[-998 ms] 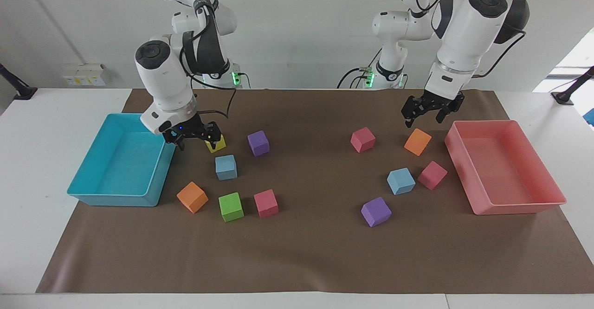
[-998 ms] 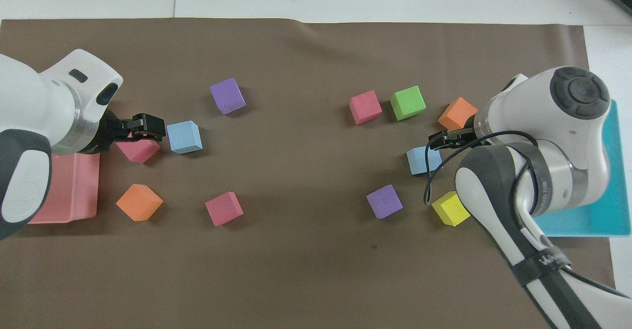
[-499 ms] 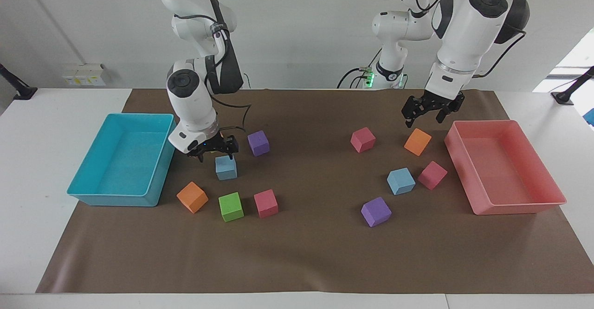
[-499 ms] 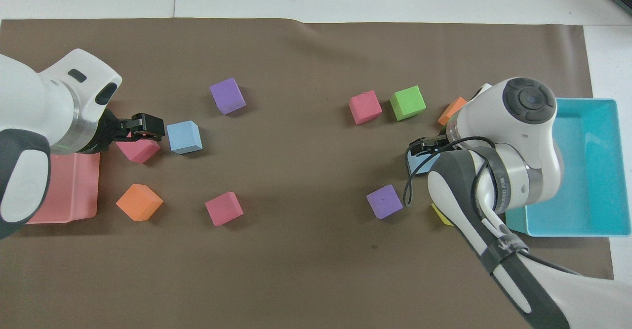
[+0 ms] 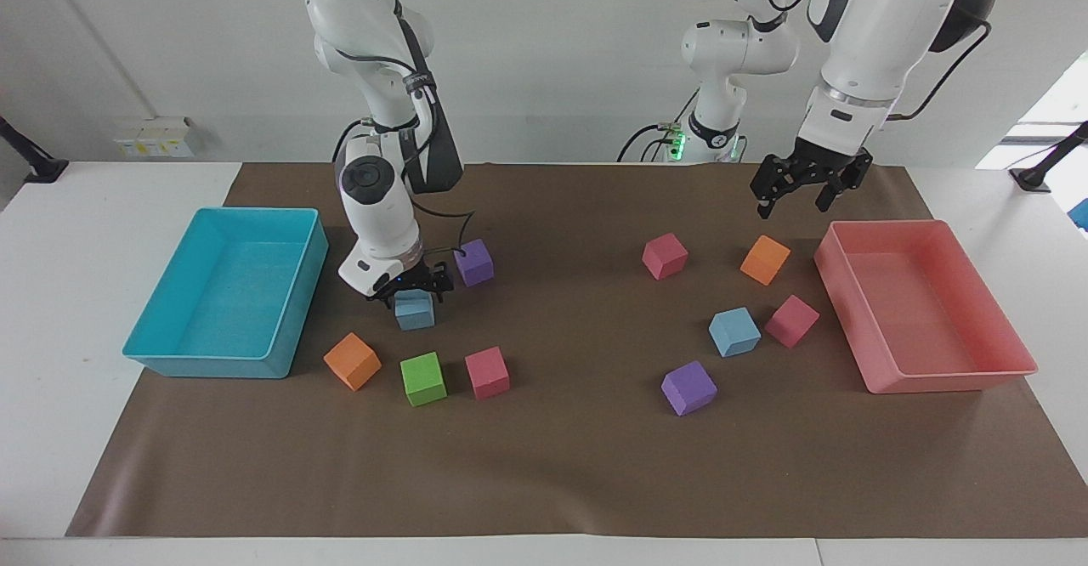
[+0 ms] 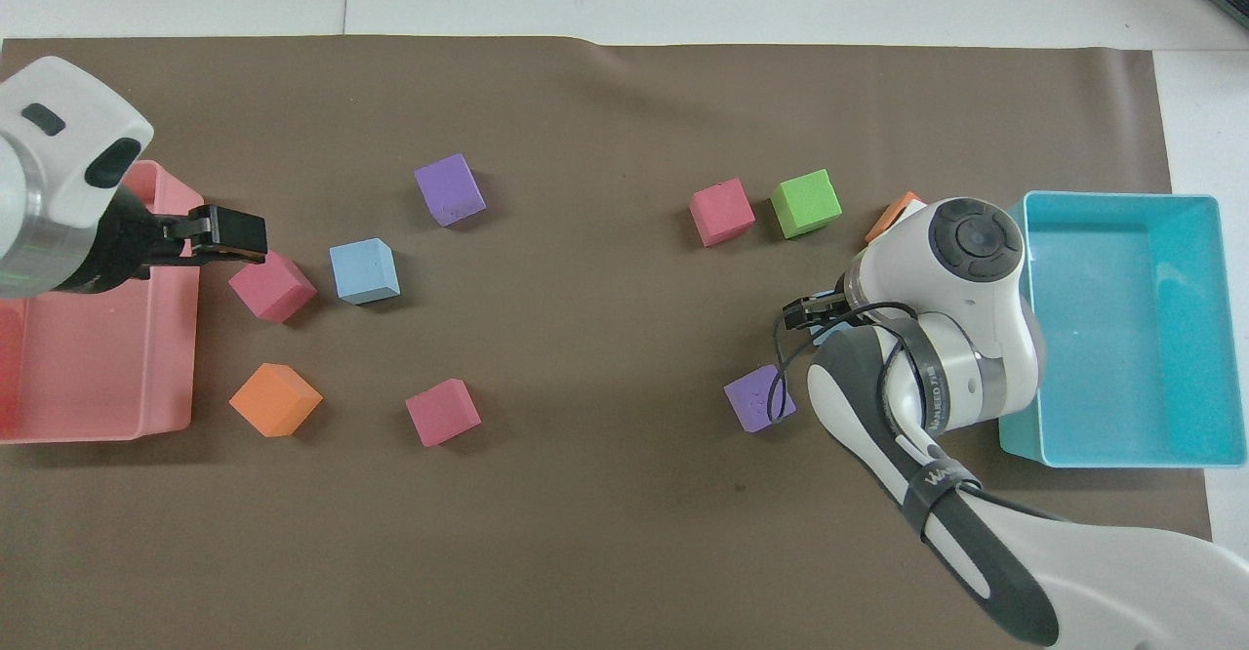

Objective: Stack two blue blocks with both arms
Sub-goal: 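Reach the right gripper down and grasp the light blue cube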

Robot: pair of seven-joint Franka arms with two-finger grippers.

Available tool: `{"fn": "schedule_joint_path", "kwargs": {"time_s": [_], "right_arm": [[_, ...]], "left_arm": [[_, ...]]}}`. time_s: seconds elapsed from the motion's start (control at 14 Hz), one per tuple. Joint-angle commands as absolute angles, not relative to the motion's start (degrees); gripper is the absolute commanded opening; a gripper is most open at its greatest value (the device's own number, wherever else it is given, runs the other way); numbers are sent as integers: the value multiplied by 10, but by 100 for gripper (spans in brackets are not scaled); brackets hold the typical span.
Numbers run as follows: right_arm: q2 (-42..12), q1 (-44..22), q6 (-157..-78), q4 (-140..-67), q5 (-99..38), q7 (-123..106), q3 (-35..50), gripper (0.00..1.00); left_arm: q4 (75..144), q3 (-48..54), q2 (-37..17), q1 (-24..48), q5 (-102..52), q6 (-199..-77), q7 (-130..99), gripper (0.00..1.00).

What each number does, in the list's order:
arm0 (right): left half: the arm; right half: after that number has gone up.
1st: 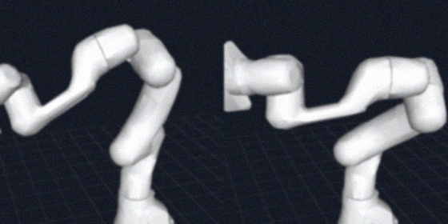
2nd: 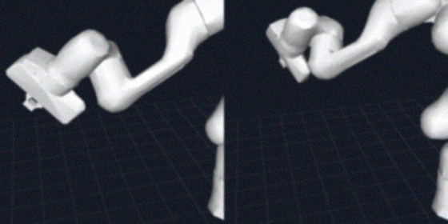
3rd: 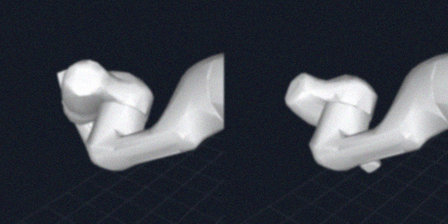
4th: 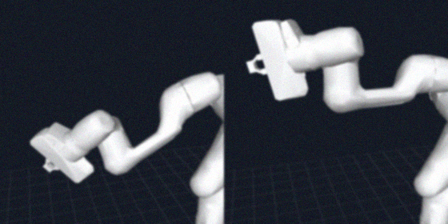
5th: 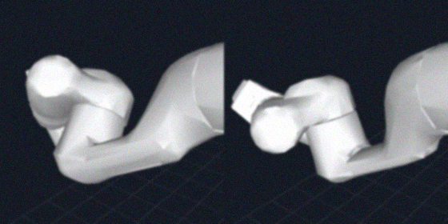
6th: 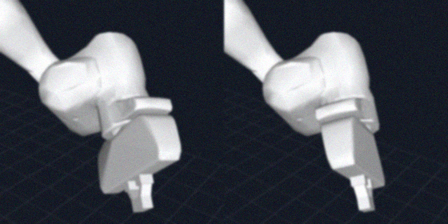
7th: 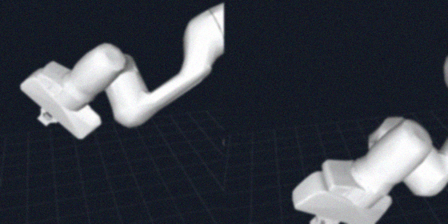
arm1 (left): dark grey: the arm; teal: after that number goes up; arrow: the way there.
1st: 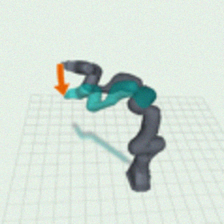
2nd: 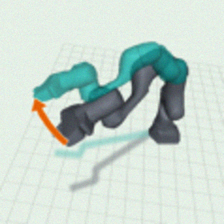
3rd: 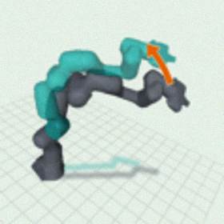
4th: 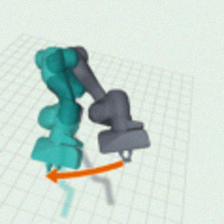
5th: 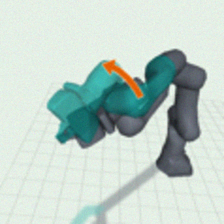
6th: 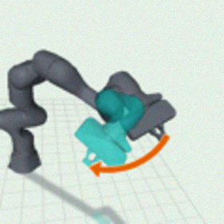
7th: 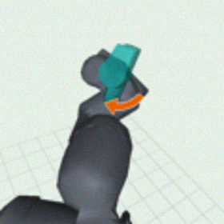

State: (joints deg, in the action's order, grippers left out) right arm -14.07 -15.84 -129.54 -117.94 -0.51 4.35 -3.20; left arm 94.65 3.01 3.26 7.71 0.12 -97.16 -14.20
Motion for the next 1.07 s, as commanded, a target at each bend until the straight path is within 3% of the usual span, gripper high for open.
{"fn": "schedule_joint_path", "kwargs": {"time_s": [0.0,0.21,0.36,0.5,0.64,0.93,1.0], "right_arm": [[-133,-157,-1308,-1194,-9,26,-33,100],[-132,-154,-1308,-1195,-8,25,-33,98],[-132,-152,-1308,-1195,-9,25,-33,92],[-132,-152,-1306,-1195,-8,25,-33,76],[-133,-151,-1305,-1194,-9,25,-33,49],[-133,-151,-1305,-1193,-8,28,-33,11],[-133,-151,-1304,-1190,-9,30,-33,6]], "left_arm": [[915,29,36,57,4,-935,-99,100],[905,29,36,52,11,-927,-98,100],[905,29,36,52,11,-926,-98,100],[905,29,36,52,11,-927,-98,100],[905,29,36,52,11,-926,-98,100],[904,29,36,52,12,-926,-99,100],[904,29,36,52,12,-926,-99,100]]}}
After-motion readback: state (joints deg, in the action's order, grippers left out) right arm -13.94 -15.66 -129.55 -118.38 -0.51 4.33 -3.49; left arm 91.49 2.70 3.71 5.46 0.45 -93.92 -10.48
